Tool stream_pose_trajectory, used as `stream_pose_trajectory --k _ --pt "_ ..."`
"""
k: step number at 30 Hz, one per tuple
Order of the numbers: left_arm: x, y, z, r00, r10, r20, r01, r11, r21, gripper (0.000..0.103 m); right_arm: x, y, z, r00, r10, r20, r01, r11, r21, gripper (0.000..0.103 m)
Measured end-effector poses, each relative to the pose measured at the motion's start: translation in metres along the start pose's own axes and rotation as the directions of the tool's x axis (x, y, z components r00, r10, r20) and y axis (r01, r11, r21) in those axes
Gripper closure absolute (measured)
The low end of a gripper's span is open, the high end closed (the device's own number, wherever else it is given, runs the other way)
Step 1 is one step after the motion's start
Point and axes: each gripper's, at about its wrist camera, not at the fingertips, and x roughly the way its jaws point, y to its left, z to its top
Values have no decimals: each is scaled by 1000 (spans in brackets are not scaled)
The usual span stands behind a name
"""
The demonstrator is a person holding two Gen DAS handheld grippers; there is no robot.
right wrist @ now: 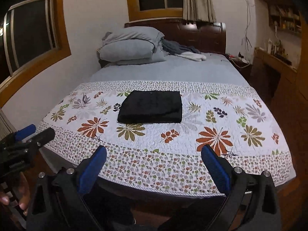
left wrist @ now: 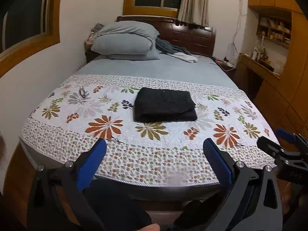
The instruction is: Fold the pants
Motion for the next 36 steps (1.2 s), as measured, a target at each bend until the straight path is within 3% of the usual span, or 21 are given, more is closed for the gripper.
stream_pose_trajectory --k 8,19,36 --pt "9 -5 -3 999 -45 -26 46 999 22 3 3 0 1 1000 -4 2 4 1000 -8 4" --pt "49 2 2 997 5 -72 -6 1000 -15 3 39 -8 3 999 5 -51 -5 1000 9 4" --pt "62 5 15 995 70 -67 -72 997 -25 3 62 -8 15 999 23 -48 -22 1000 8 4"
